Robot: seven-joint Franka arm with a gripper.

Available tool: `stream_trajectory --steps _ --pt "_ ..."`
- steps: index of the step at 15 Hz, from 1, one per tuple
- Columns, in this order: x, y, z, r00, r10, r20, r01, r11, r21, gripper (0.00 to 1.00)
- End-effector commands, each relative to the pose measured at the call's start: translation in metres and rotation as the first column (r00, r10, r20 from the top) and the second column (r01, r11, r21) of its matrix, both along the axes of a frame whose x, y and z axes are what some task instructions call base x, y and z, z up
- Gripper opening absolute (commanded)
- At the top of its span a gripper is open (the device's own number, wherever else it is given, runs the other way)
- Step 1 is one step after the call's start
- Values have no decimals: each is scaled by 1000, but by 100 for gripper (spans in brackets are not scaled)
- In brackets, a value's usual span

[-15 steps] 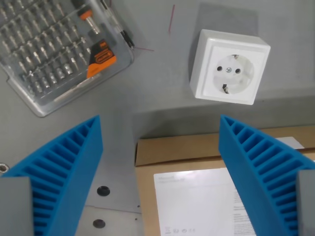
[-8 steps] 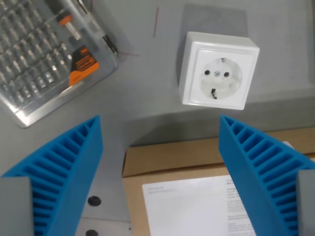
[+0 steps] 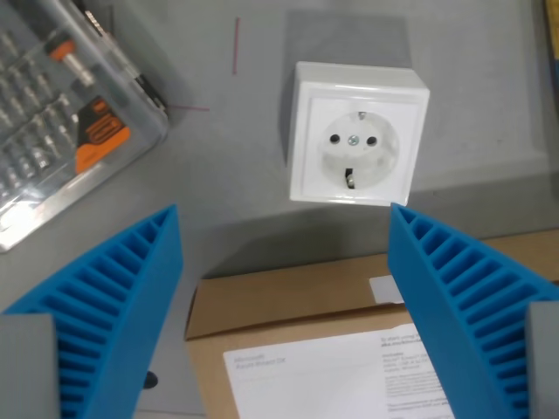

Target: Move above the white socket

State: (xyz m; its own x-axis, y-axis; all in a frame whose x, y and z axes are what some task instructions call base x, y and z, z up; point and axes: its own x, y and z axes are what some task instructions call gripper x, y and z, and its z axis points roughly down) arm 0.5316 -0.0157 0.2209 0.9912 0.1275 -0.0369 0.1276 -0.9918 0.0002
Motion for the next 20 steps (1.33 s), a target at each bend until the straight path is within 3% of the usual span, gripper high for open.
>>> stream_trajectory --steps 1,10,20 --pt "1 -7 -7 996 -75 57 74 997 17 100" --pt "6 -24 -25 994 -101 45 100 995 25 100" --pt "10 -34 -35 994 -103 28 102 994 28 100"
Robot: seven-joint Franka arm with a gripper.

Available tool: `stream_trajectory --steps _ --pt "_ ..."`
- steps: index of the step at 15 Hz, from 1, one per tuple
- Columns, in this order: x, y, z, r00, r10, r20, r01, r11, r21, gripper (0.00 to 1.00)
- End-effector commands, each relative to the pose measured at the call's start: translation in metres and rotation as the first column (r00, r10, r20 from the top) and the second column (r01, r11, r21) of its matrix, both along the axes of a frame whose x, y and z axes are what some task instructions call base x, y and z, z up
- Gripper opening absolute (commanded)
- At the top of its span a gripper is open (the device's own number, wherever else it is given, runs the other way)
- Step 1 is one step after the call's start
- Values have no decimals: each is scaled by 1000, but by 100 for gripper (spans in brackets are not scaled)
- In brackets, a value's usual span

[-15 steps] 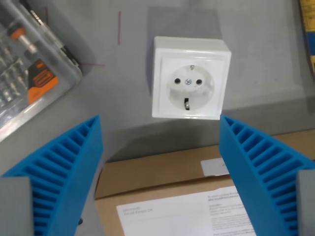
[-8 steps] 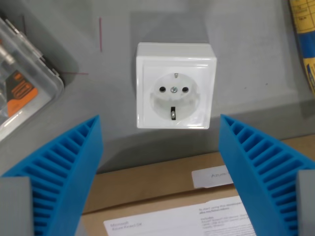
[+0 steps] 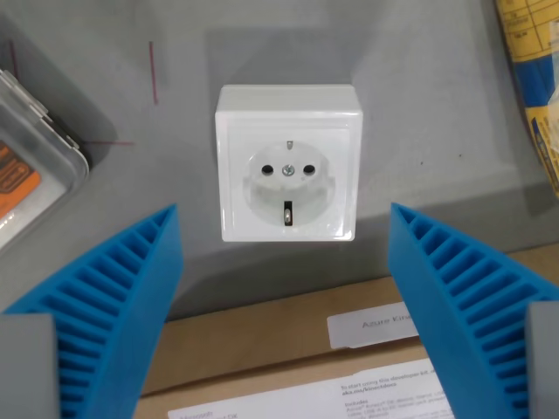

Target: Move above the white socket

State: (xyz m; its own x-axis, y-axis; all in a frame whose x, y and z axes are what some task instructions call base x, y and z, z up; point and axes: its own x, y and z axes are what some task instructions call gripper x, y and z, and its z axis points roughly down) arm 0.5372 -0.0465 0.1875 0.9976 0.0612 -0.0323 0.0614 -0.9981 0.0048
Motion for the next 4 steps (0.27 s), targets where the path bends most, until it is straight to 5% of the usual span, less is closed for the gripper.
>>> stream_trajectory --steps 1,4 --pt "5 -4 -2 999 -35 24 34 999 30 100" --pt "6 -5 -3 999 -31 21 30 999 31 100"
